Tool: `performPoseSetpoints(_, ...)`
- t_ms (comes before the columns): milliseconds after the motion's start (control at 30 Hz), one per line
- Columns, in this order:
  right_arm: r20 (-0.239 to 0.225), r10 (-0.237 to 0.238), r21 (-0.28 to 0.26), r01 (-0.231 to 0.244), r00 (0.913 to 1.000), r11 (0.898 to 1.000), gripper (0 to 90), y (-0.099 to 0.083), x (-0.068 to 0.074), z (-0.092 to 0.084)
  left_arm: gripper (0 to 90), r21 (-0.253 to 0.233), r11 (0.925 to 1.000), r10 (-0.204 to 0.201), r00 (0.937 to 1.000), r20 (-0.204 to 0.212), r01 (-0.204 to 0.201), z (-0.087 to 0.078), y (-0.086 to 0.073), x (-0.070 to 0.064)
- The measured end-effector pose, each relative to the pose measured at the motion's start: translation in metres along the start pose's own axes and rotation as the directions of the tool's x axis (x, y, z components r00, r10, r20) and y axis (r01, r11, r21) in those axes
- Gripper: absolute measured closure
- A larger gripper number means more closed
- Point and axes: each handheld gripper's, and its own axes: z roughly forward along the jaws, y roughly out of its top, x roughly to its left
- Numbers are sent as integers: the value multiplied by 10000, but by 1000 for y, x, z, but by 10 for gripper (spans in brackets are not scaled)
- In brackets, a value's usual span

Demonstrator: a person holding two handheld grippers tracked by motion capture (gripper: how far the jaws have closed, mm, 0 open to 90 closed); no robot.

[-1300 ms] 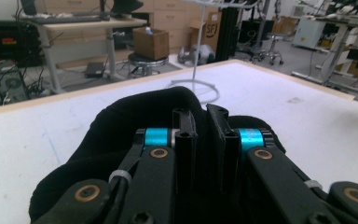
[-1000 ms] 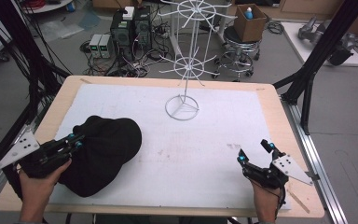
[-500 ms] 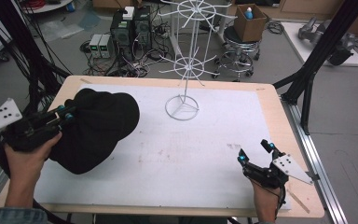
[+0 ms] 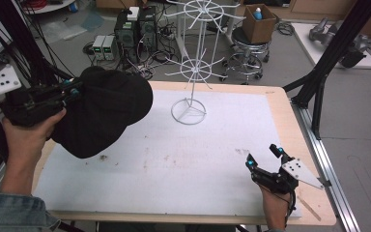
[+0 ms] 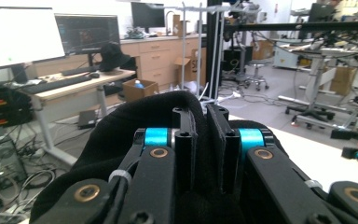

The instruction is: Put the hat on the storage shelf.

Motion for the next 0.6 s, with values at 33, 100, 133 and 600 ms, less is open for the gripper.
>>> performPoseSetpoints(33,-22,19,24,-19,10000,10000,111,0,0,1,816,-22,10000,21,10000,26,-21,3,8,2)
performPoseSetpoints(100,-59,-23,109,24,10000,9999,111,-1,0,2,815,-44,10000,26,10000,45,-26,5,12,4)
performPoseSetpoints(133,-69,5,125,-4,10000,9999,111,-1,0,2,815,-98,9999,52,9999,95,-51,8,20,5)
performPoseSetpoints(600,-95,32,219,-30,9999,9998,111,-1,0,4,815,-728,9966,408,9985,357,-382,21,75,7)
